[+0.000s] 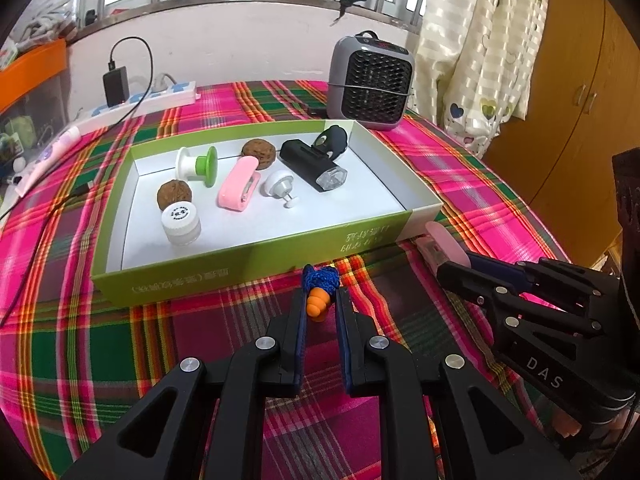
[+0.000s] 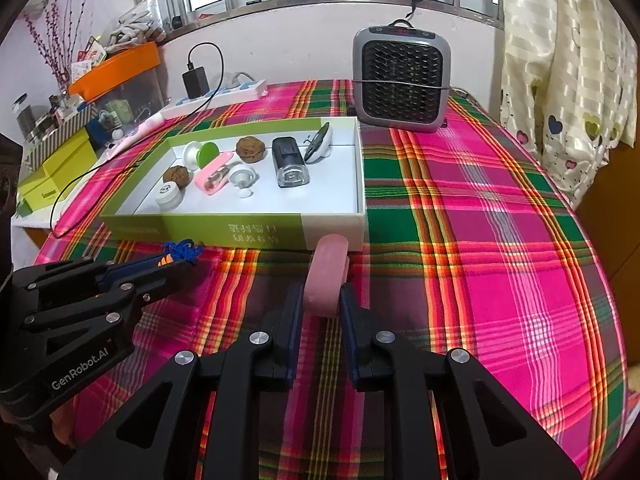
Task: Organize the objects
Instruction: 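Lift the blue-orange toy with the left tool while the right lifts the pink clip, then carry the toy with the left tool while the right carries the pink clip into the lid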
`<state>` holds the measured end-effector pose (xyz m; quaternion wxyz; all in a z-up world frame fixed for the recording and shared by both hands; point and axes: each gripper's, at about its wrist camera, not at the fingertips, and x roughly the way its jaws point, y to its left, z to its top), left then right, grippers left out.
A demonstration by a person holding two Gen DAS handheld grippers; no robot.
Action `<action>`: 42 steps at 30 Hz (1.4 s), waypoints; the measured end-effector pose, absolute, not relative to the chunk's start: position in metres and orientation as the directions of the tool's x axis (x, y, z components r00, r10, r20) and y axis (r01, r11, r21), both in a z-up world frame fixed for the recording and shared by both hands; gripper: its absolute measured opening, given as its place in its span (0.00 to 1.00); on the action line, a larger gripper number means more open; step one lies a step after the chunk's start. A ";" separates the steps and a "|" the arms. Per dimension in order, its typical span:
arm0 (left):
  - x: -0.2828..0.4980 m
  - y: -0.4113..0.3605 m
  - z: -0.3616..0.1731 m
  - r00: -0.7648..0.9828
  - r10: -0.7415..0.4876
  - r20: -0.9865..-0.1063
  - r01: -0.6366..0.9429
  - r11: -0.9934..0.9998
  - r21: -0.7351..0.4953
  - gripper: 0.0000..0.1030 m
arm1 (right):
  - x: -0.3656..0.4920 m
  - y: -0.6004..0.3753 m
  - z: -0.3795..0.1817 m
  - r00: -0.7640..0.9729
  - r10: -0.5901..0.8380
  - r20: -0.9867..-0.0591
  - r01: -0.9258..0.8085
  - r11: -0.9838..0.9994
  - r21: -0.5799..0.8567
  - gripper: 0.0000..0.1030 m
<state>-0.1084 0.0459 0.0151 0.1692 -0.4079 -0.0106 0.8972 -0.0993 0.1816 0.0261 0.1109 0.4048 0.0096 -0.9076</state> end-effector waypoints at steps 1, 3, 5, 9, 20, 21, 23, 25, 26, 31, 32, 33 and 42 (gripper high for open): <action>-0.108 0.046 0.016 -0.611 0.312 -0.727 -0.294 -0.943 -0.157 0.12 | -0.098 0.181 0.027 -0.650 -0.197 -0.734 0.213 -0.974 0.074 0.19; -0.107 0.045 0.016 -0.613 0.313 -0.726 -0.295 -0.943 -0.158 0.12 | -0.097 0.181 0.028 -0.653 -0.199 -0.731 0.215 -0.974 0.073 0.19; -0.106 0.045 0.018 -0.617 0.315 -0.721 -0.295 -0.942 -0.159 0.12 | -0.096 0.181 0.030 -0.656 -0.205 -0.727 0.218 -0.973 0.077 0.19; -0.104 0.042 0.024 -0.626 0.317 -0.712 -0.296 -0.942 -0.160 0.12 | -0.094 0.182 0.034 -0.664 -0.217 -0.715 0.226 -0.971 0.084 0.19; -0.103 0.034 0.039 -0.658 0.313 -0.685 -0.280 -0.946 -0.163 0.12 | -0.093 0.179 0.052 -0.693 -0.246 -0.678 0.250 -0.964 0.095 0.19; -0.105 0.032 0.040 -0.661 0.309 -0.684 -0.276 -0.947 -0.162 0.12 | -0.094 0.179 0.053 -0.694 -0.247 -0.676 0.251 -0.963 0.094 0.19; -0.107 0.030 0.042 -0.666 0.307 -0.680 -0.271 -0.949 -0.163 0.12 | -0.099 0.178 0.055 -0.696 -0.251 -0.673 0.254 -0.962 0.096 0.19; -0.111 0.027 0.044 -0.671 0.303 -0.677 -0.264 -0.951 -0.163 0.12 | -0.102 0.178 0.058 -0.699 -0.254 -0.668 0.257 -0.961 0.097 0.19; -0.113 0.026 0.045 -0.673 0.303 -0.675 -0.265 -0.951 -0.162 0.12 | -0.105 0.178 0.059 -0.701 -0.255 -0.666 0.257 -0.961 0.097 0.19; -0.123 0.023 0.048 -0.680 0.293 -0.673 -0.256 -0.954 -0.156 0.12 | -0.119 0.176 0.062 -0.699 -0.265 -0.664 0.265 -0.959 0.104 0.19; -0.126 0.022 0.048 -0.680 0.293 -0.672 -0.255 -0.954 -0.157 0.12 | -0.122 0.175 0.063 -0.700 -0.262 -0.664 0.266 -0.959 0.098 0.19; -0.128 0.021 0.048 -0.682 0.289 -0.672 -0.251 -0.955 -0.156 0.12 | -0.125 0.175 0.063 -0.700 -0.262 -0.665 0.267 -0.959 0.097 0.19; -0.148 0.013 0.040 -0.672 0.274 -0.688 -0.222 -0.961 -0.166 0.12 | -0.155 0.177 0.059 -0.682 -0.259 -0.683 0.261 -0.960 0.103 0.19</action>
